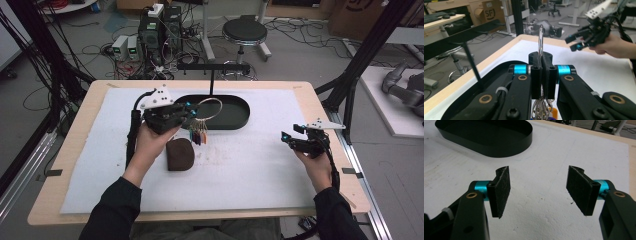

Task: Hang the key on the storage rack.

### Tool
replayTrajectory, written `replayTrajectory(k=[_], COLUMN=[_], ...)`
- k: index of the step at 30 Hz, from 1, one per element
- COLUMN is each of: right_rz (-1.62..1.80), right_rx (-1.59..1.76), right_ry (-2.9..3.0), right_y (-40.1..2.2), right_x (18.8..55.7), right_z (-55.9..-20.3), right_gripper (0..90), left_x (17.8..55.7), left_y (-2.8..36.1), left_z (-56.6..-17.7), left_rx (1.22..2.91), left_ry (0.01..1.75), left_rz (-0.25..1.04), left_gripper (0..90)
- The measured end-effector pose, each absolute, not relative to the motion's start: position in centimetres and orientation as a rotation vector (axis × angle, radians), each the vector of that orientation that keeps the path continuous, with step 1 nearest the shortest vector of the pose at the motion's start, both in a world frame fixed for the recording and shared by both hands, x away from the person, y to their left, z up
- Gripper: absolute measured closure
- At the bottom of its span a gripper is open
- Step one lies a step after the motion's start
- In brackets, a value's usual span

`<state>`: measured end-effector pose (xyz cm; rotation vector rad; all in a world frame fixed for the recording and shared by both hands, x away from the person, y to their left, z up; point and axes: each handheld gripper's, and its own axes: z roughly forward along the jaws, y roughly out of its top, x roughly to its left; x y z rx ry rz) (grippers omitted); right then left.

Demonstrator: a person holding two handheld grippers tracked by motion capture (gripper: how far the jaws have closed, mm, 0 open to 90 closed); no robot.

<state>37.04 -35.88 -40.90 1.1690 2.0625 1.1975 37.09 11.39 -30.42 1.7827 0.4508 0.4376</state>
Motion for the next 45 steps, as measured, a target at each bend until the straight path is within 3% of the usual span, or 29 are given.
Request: replayTrajectory(k=[22,45], right_rz=[1.192,1.198], right_rx=[1.172,1.171], right_ry=[2.062,2.064], right_y=[-35.9,-35.9], right_x=[37.2,37.3], right_z=[-41.0,-41.1], right_gripper=[37.1,37.3], left_x=[43.3,47.2], left_y=[15.2,15.9], left_z=[-30.4,-32.0], left_rx=[1.725,1.695], left_ry=[0.635,0.754], left_rz=[0.537,0.494], left_gripper=[86.7,86.6])
